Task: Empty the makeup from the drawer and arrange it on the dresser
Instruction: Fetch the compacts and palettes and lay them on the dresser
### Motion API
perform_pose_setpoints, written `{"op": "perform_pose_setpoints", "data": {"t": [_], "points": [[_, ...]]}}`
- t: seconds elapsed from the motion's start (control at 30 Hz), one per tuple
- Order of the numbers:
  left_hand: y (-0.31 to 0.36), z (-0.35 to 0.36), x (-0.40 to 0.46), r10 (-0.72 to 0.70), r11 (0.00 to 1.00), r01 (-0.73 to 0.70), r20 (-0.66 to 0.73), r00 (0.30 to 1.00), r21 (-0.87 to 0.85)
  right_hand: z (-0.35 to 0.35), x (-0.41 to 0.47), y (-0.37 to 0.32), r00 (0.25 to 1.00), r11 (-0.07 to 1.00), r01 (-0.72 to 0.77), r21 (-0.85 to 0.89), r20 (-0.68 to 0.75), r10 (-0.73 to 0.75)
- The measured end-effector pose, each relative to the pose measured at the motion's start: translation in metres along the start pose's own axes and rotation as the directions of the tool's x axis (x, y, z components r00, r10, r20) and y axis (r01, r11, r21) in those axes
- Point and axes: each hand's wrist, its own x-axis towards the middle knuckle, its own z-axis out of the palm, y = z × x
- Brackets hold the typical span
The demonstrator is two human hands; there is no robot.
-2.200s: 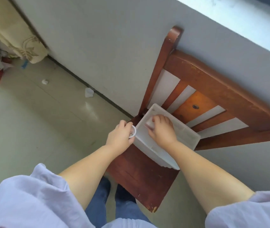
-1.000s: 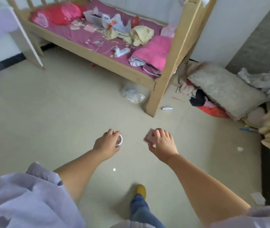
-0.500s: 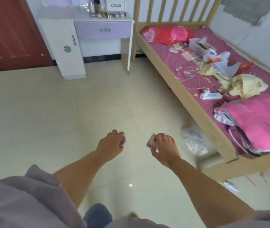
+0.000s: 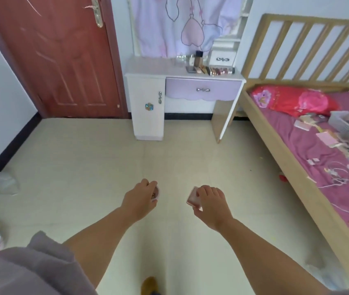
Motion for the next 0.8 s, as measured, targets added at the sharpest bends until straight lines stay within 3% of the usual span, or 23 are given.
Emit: {"op": "perform_pose_setpoints", "data": {"t": [0.23, 0.47, 0.6, 0.8], "points": [[-0.046, -0.027, 0.137, 0.009, 1.000, -0.009, 0.017, 1.000, 0.013, -0.017, 0.154, 0.013, 1.000, 0.998, 0.020, -0.064, 0.006, -0.020], [-0.083, -0.035, 0.311, 0.007, 0.999, -0.008, 0.008, 1.000, 0.046, -0.020, 0.322, 0.079, 1.000, 0.991, 0.011, -0.136, 0.018, -0.008], [-0.089, -0.050, 0.427, -0.063, 0.998, 0.063, 0.003, 0.998, -0.021, -0.043, 0.429, 0.126, 1.000, 0.989, 0.008, -0.150, 0.014, -0.006], [-0.096, -0.068, 0.566, -0.050, 0.997, 0.049, -0.019, 0.999, -0.058, -0.073, 0.570, 0.176, 0.998, 0.984, 0.022, -0.178, 0.067, -0.010]]}}
